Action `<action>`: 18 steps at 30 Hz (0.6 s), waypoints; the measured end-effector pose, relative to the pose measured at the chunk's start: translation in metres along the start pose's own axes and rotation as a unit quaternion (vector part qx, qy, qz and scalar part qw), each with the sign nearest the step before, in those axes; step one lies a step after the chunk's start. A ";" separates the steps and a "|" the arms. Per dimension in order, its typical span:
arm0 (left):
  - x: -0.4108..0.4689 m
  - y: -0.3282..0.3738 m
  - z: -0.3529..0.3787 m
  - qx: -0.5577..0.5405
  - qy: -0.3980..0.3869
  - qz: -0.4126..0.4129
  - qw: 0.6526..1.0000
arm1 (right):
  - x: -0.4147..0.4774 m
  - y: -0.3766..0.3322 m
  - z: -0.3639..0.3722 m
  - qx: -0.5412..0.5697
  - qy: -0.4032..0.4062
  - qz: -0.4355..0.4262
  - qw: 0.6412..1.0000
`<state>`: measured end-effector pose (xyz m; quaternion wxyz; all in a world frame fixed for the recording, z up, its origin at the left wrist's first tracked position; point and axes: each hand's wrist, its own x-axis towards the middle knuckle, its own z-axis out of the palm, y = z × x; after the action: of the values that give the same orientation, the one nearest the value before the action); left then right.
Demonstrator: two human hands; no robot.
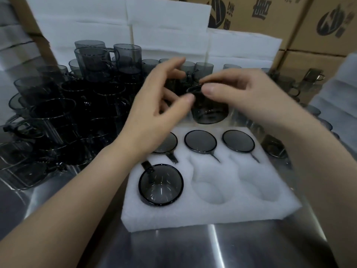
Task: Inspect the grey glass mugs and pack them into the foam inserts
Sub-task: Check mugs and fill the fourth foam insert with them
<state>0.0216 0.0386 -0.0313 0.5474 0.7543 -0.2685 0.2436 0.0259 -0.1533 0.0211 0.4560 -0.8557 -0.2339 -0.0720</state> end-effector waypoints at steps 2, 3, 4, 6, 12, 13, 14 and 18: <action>0.002 -0.001 -0.002 -0.039 0.048 -0.063 0.996 | -0.005 -0.007 -0.014 0.012 -0.064 0.009 0.998; 0.004 -0.002 -0.003 -0.044 0.058 -0.094 0.993 | -0.008 -0.010 -0.020 0.017 -0.116 0.016 0.993; 0.005 -0.003 -0.003 -0.041 0.058 -0.120 0.990 | -0.012 -0.013 -0.024 0.027 -0.175 0.027 0.984; 0.006 -0.005 -0.003 -0.033 0.041 -0.150 0.987 | -0.018 -0.016 -0.026 0.031 -0.288 0.045 0.956; 0.006 -0.009 -0.003 -0.001 -0.005 -0.154 0.988 | -0.026 -0.023 -0.024 0.002 -0.356 0.059 0.933; 0.006 -0.009 -0.003 0.000 -0.008 -0.156 0.988 | -0.026 -0.025 -0.024 -0.019 -0.365 0.054 0.929; 0.006 -0.010 -0.003 0.003 -0.011 -0.158 0.987 | -0.027 -0.027 -0.023 -0.042 -0.375 0.051 0.925; 0.006 -0.011 -0.001 0.024 -0.033 -0.166 0.985 | -0.028 -0.036 -0.022 -0.105 -0.402 0.056 0.908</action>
<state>0.0331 0.0415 -0.0345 0.5526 0.8089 -0.1520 0.1309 -0.0135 -0.1632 0.0508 0.2344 -0.8667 -0.3400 0.2798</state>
